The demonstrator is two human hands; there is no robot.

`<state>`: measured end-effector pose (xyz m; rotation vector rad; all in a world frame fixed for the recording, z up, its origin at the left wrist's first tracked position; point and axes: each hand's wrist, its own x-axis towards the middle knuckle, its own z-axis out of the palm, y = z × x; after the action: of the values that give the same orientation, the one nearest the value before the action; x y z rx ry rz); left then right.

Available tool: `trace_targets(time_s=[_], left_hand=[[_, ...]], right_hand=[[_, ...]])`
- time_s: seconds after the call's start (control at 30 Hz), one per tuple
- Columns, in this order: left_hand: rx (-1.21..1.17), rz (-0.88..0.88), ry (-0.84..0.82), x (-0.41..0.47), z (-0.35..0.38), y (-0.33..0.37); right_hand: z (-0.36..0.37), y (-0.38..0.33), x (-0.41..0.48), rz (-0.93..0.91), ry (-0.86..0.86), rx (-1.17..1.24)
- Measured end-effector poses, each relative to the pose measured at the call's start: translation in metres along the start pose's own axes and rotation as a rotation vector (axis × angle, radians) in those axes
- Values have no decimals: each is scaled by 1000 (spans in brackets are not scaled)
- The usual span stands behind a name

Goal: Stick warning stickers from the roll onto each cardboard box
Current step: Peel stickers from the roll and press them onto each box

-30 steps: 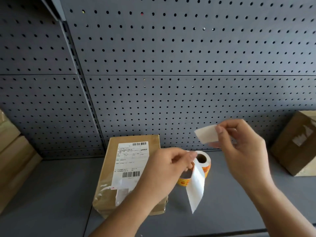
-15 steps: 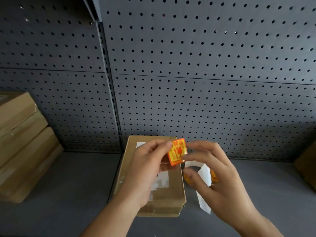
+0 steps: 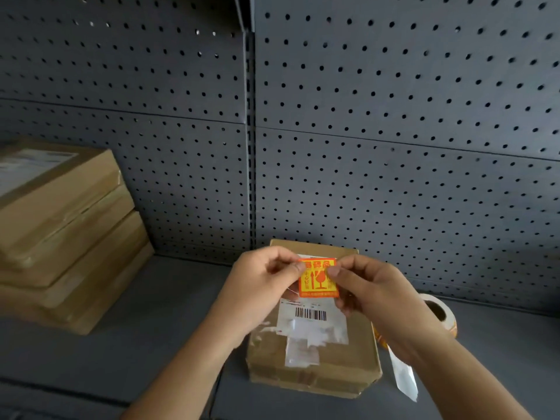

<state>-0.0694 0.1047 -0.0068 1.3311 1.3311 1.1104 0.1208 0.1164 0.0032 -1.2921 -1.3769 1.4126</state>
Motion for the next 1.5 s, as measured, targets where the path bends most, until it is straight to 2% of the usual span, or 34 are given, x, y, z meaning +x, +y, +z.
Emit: trace_targets(time_s=[0.2,0.33,0.47,1.07,1.5], left_hand=[[263,64,160,37,-23,-13],[451,69,213,68,-27,-26],[526,57,238,92,-24,-43],[398,-65,195,112,-25,-59],[353,-105,199,113,-25,-58]], right_hand=[[22,2,47,-69,74,-239],[33,10,84,-80,117,-341],[40,20,105,-69,188,-381],[45,26,114,-103,193,-576],[49,27,118,-102,189,-619]])
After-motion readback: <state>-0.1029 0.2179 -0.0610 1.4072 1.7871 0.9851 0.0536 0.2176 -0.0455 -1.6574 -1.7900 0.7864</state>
